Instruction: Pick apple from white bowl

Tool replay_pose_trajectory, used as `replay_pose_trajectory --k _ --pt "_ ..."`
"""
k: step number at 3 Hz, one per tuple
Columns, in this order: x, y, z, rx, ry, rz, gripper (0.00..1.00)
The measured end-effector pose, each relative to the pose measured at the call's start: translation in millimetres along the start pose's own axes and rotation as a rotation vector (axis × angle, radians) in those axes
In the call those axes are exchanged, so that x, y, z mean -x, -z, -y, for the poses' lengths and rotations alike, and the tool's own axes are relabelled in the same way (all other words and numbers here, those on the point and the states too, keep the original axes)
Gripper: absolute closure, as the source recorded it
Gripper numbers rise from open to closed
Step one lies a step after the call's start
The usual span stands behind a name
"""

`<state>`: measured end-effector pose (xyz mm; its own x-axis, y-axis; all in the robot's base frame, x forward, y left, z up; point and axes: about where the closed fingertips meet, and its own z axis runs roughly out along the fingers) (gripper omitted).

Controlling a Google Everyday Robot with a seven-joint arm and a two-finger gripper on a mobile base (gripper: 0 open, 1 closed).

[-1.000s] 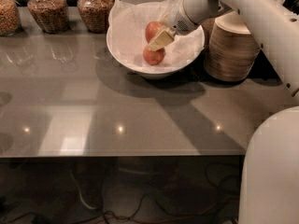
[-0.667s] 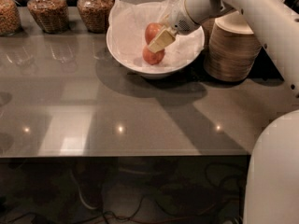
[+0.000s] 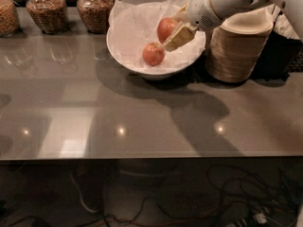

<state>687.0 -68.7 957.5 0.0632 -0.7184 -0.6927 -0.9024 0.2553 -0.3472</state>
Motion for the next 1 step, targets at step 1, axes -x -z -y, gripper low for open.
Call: replay_pose_trajectory --k 1 --pt "-2.7 44.0 -38.9 0.024 0.05 0.021 1.0"
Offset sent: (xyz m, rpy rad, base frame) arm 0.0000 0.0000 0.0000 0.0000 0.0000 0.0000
